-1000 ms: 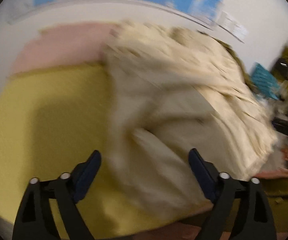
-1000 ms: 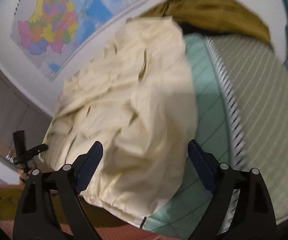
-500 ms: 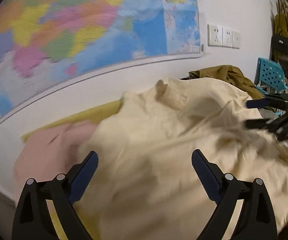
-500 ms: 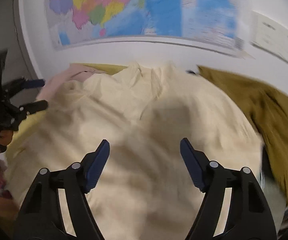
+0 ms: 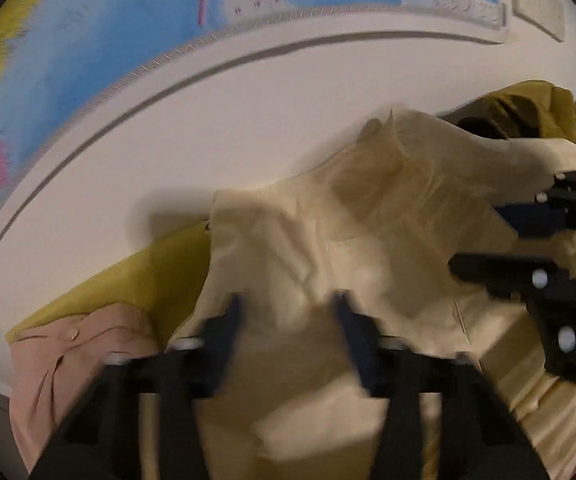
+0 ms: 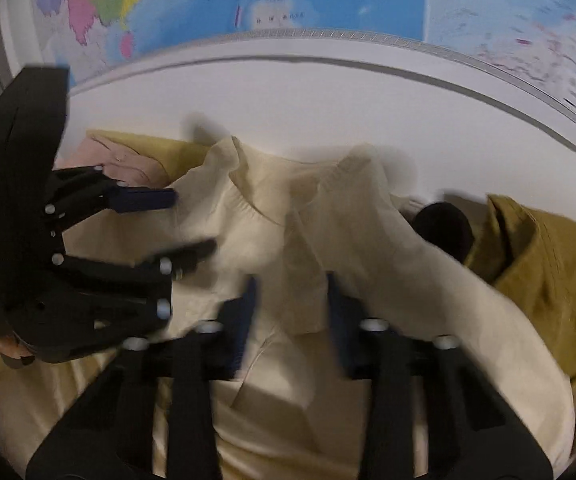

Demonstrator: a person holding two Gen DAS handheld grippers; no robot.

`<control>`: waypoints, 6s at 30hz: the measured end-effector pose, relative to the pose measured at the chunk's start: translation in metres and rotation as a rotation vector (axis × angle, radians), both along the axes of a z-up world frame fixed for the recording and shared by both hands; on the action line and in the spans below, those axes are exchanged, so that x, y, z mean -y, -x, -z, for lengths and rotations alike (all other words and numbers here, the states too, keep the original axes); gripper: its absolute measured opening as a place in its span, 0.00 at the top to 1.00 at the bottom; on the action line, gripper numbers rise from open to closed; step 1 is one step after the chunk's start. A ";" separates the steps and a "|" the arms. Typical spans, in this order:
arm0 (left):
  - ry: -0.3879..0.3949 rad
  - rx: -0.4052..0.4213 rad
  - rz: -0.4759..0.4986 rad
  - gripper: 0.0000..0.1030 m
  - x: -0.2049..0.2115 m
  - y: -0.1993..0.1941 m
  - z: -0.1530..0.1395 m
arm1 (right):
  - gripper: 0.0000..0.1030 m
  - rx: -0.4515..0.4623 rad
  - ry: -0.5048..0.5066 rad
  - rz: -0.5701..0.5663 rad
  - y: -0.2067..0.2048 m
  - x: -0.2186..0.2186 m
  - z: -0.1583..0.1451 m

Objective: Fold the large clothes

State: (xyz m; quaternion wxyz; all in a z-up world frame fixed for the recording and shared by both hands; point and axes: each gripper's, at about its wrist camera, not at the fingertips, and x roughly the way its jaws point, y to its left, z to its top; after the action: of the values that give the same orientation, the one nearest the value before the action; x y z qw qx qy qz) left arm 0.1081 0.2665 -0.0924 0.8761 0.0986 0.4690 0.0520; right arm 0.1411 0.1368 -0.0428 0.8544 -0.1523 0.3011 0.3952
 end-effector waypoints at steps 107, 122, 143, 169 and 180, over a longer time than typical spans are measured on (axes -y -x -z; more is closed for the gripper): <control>0.698 0.089 -0.164 0.63 0.008 0.385 0.022 | 0.78 -0.544 -0.548 -0.042 0.218 0.324 0.133; 0.700 0.096 -0.048 0.64 -0.012 0.434 -0.006 | 0.70 -0.464 -0.568 -0.136 0.275 0.357 0.101; 0.744 0.095 -0.082 0.76 -0.017 0.428 -0.018 | 0.82 -0.499 -0.671 -0.204 0.284 0.355 0.102; 0.709 0.141 -0.122 0.74 -0.062 0.290 -0.138 | 0.83 -0.414 -0.905 -0.120 0.146 0.332 -0.020; 0.668 0.101 -0.175 0.74 -0.085 0.211 -0.143 | 0.83 -0.465 -0.869 -0.024 0.075 0.305 -0.032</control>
State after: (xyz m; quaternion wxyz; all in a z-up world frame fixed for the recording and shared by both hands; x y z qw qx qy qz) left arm -0.1032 0.3520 0.0504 0.8744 -0.2368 0.4228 -0.0246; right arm 0.0666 -0.1686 -0.0103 0.7445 0.3069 0.2892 0.5175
